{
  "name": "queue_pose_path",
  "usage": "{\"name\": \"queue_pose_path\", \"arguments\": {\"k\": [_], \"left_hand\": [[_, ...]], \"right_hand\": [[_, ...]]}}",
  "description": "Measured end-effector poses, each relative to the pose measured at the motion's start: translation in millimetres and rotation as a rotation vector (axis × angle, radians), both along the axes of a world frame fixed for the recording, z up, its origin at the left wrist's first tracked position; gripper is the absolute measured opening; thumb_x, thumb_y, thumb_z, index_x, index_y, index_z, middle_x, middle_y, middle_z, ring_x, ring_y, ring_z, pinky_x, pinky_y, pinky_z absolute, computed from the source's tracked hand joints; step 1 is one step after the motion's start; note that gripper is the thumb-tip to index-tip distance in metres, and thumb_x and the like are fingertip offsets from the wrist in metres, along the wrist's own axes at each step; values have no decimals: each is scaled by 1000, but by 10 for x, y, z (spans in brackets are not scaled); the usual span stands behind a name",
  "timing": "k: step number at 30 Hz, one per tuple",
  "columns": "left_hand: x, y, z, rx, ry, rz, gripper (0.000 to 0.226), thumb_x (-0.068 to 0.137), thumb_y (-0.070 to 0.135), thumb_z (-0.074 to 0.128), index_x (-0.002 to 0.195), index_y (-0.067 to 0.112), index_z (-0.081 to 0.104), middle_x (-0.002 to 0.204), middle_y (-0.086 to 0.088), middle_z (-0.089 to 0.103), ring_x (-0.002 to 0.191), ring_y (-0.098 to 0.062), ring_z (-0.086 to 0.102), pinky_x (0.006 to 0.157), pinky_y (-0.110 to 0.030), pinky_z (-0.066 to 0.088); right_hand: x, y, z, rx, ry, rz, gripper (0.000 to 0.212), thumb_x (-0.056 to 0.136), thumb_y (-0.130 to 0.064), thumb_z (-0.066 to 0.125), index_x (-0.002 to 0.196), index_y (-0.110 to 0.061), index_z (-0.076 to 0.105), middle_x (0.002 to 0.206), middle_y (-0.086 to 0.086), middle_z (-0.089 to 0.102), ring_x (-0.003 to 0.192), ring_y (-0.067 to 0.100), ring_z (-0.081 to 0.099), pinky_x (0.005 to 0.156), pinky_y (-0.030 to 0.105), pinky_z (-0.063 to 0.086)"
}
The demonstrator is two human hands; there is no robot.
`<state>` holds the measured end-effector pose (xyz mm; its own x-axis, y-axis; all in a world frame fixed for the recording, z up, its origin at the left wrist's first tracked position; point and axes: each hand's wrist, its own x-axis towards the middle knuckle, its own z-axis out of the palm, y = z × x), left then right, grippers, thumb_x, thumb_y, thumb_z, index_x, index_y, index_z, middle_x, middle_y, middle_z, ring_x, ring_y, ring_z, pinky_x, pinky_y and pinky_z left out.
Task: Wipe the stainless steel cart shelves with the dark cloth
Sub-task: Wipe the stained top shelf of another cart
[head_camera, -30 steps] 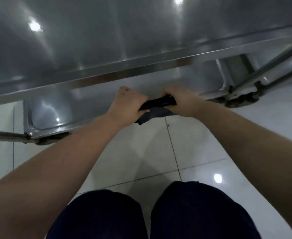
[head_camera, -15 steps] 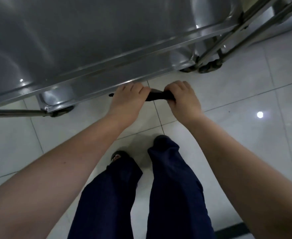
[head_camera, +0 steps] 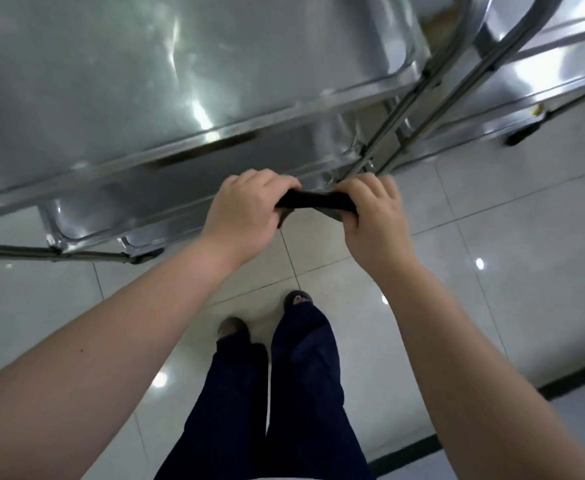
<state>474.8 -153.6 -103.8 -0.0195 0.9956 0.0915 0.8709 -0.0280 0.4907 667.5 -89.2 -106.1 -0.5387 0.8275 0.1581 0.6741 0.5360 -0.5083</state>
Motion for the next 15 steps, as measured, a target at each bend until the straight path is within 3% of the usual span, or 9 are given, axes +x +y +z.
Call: {"name": "queue_pose_path", "arguments": {"k": [4, 7, 15], "left_hand": [[-95, 101, 752, 80, 66, 25, 34, 80, 20, 49, 106, 14, 70, 94, -7, 70, 86, -35, 63, 75, -41, 46], [-153, 92, 1286, 151, 83, 37, 29, 81, 12, 56, 106, 14, 72, 91, -8, 70, 82, -35, 63, 71, -41, 46], [-224, 241, 2264, 349, 77, -34, 16, 90, 17, 61, 102, 17, 71, 93, -4, 69, 85, -33, 61, 77, -40, 40]], "right_hand": [[-39, 48, 770, 49, -29, -31, 20, 83, -1, 57, 100, -6, 65, 98, 9, 62, 88, 31, 48, 81, 37, 39], [-85, 26, 1322, 111, 7, -61, 19, 81, -4, 57, 98, -7, 65, 95, 10, 62, 87, 32, 47, 79, 36, 37], [-99, -72, 2345, 169, 46, -197, 18, 88, -1, 58, 104, -10, 62, 109, 8, 58, 105, 28, 44, 89, 29, 33]]}}
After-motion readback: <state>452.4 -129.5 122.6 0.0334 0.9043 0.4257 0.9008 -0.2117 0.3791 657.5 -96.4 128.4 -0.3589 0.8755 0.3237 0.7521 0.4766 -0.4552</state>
